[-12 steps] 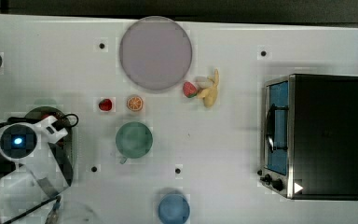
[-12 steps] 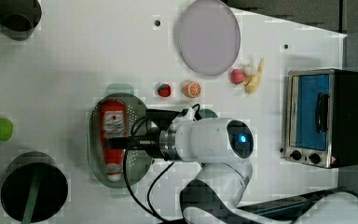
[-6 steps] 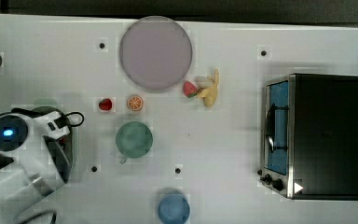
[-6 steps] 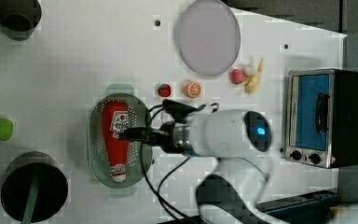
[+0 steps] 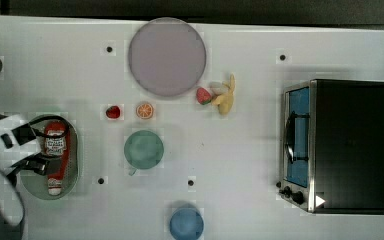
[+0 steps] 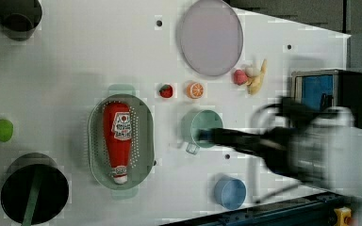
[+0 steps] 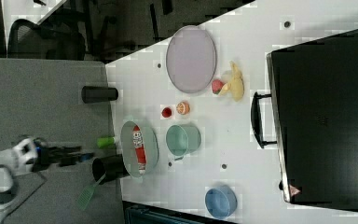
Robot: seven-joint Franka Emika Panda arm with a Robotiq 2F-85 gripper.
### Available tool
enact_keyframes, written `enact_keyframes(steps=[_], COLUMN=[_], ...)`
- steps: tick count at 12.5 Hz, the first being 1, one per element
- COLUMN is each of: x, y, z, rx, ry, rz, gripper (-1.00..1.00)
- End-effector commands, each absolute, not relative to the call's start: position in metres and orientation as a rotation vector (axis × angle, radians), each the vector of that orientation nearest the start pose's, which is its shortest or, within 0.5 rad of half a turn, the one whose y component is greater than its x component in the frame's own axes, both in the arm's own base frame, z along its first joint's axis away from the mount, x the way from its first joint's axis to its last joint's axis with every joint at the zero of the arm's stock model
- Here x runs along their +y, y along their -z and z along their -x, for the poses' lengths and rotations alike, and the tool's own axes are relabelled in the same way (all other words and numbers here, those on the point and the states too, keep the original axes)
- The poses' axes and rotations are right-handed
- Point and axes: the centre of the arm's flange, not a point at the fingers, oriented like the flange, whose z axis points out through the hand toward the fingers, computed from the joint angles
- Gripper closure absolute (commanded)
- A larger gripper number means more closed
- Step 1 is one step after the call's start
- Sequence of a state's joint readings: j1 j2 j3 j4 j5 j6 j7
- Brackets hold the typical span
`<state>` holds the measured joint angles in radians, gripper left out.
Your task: Pick Ketchup from the table and place it in strainer.
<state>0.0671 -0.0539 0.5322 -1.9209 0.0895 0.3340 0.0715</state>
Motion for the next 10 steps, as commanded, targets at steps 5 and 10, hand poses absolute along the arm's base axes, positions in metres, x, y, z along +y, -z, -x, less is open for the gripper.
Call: enact_keyframes(steps=[5,10], x=[0.135,0.009], y=[-0.574,-0.586], z=[-0.513,-0.526], rx=[1.037,1.339], ry=[-0.065,-0.048], rz=[2.913,2.769], gripper=[-1.00,-1.00])
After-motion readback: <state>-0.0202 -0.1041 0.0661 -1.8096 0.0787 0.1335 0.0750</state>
